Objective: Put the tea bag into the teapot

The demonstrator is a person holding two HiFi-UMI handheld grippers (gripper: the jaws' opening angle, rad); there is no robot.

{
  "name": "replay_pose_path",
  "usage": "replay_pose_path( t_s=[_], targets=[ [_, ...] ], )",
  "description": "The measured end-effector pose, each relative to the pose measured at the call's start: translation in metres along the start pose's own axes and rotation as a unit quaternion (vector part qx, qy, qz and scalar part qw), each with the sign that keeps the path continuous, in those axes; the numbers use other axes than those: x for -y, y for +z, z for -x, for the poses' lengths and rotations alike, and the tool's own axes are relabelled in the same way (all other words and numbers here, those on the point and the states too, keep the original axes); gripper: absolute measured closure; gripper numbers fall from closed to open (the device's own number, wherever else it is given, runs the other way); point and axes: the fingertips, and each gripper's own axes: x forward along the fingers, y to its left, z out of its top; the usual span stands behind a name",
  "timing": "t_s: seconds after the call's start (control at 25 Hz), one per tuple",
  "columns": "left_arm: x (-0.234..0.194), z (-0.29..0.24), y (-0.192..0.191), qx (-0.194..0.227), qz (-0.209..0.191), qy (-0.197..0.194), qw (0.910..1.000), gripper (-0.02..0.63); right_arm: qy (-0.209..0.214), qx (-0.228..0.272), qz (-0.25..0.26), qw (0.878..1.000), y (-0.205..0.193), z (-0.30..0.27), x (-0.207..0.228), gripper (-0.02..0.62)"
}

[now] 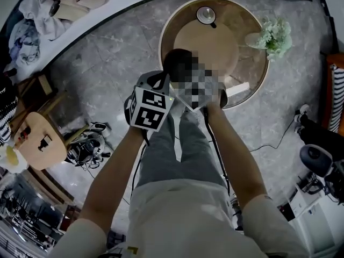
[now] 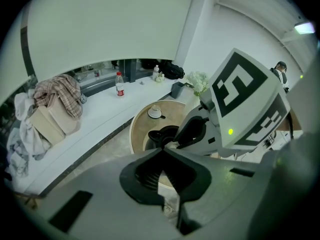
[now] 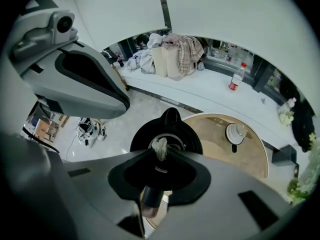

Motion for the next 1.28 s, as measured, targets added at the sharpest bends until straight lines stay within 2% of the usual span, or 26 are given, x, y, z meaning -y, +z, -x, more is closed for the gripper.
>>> replay_pose_path(
  t_s=[0.4,0.68,0.76,0.84,0.96,1.28],
  targets=[
    [0.000,0.004,-0.006,-0.007,-0.005,0.001,1.0000,0.598,-0.002,0.007,-0.012,1.000,0.003,0.004,-0.002,0.475],
    [0.000,0.015,0.001,0.002,-0.010,0.008,0.9999,0.598,-0.016,0.014,-0.010,1.000,0.005,0.018,-0.001,0.469],
    [-0.003,0.020,0.004,0.006,-0.011,0.013,0.9998,0.598,-0.025,0.029,-0.011,0.999,0.010,0.027,0.001,0.476],
    [-0.005,0.026,0.010,0.013,-0.009,0.018,0.9997,0.598,-0.035,0.048,-0.013,0.998,0.017,0.039,0.004,0.514],
    [-0.006,0.037,0.022,0.024,-0.011,0.025,0.9993,0.598,-0.052,0.074,-0.016,0.996,0.029,0.061,0.011,0.539],
    [-0.010,0.089,0.075,0.078,-0.022,0.056,0.9951,0.598,-0.087,0.158,-0.016,0.983,0.071,0.145,0.017,0.577]
  ],
)
